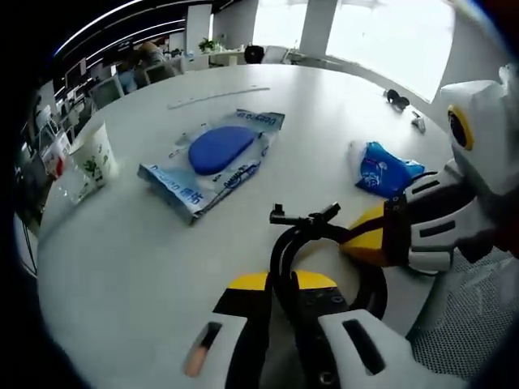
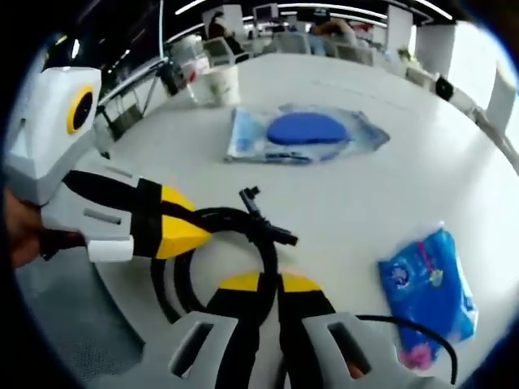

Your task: Arrange the tabletop items into an orderly group along one side of the table until the central work area is clear of visible clutter.

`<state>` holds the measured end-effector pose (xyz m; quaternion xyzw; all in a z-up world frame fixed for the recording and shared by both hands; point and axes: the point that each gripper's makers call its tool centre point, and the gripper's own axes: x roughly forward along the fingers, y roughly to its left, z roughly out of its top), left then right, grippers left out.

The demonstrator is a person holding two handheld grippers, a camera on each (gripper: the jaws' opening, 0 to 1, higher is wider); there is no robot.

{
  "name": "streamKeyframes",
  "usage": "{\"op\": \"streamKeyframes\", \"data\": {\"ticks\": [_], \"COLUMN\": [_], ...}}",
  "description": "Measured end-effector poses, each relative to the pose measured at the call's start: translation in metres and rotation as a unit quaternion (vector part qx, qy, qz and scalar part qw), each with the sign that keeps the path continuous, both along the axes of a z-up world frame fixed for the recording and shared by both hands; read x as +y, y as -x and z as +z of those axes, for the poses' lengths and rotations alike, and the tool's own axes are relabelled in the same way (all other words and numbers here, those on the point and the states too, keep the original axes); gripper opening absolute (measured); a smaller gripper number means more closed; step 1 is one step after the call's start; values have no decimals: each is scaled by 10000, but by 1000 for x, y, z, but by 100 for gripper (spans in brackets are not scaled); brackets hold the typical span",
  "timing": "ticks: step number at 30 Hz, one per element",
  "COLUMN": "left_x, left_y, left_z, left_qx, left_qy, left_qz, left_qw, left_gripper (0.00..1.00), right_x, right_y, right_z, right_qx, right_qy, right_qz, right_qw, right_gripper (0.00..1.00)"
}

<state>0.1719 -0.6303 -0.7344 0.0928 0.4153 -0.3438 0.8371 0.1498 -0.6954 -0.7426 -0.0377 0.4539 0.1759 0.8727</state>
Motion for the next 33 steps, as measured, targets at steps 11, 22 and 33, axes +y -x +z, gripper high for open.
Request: {"op": "streamKeyframes", "data": {"ticks": [11, 22, 33], "left_x": [0, 2, 3], "left_y": [2, 2, 0], "left_z": [-4, -3, 3], "left_qx": [-11, -144, 76], "left_qy": [-12, -17, 306], "left_qz": [24, -3, 274], "left_qw": [10000, 9999, 9991], "left_gripper": [9, 13, 16], "right_x": [-1, -5, -7], "right_y": [0, -2, -7], "right_z": [-1, -1, 7], "right_qx": [-60, -198, -353], "right_qy": [-17, -90, -241], "right_qz": [-42, -171, -322], "right_qw": [10000, 9996, 9986], "right_gripper": [5, 16, 17]}}
